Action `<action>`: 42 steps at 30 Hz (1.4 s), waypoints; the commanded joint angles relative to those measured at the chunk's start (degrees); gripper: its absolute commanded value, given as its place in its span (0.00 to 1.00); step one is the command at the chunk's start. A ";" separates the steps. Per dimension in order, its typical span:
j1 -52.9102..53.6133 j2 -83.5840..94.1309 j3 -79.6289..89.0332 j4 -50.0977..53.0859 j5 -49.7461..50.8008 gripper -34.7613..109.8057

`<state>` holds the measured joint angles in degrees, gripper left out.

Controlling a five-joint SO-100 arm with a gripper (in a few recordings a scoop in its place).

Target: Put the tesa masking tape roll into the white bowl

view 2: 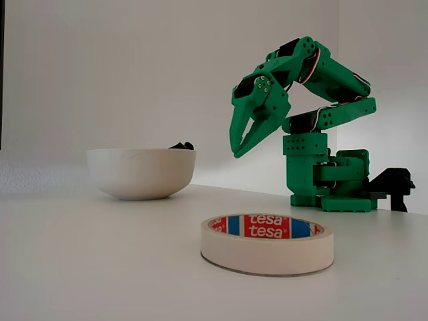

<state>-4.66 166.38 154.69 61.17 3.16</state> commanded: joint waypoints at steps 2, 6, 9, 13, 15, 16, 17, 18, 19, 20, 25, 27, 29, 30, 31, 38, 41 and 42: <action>-13.10 -17.75 -10.02 -6.15 3.16 0.18; -19.86 -33.05 -18.46 -6.33 5.63 0.18; -22.85 -41.04 -22.15 -7.12 6.86 0.18; -24.87 -43.77 -22.85 -8.53 10.46 0.29; -24.61 -43.86 -22.94 -9.14 10.72 0.31; -24.43 -44.03 -22.94 -9.49 10.72 0.32; -24.17 -44.30 -22.94 -9.76 10.63 0.32; -23.91 -44.56 -22.94 -10.11 10.55 0.32; -23.64 -45.00 -22.94 -10.37 10.55 0.32; -23.20 -45.53 -22.94 -10.81 10.37 0.33; -20.13 -48.96 -22.94 -13.45 9.76 0.33; -19.86 -49.92 -22.94 -13.62 10.02 0.33; -19.95 -50.80 -22.85 -13.80 10.55 0.32; -20.04 -51.24 -22.85 -14.06 10.72 0.32; -20.13 -51.42 -22.85 -14.24 10.90 0.32; -21.18 -51.94 -22.85 -14.59 11.95 0.32; -21.36 -52.12 -22.85 -14.59 12.30 0.32; -21.36 -52.21 -22.85 -14.59 12.48 0.32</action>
<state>-25.14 113.38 134.91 46.49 14.85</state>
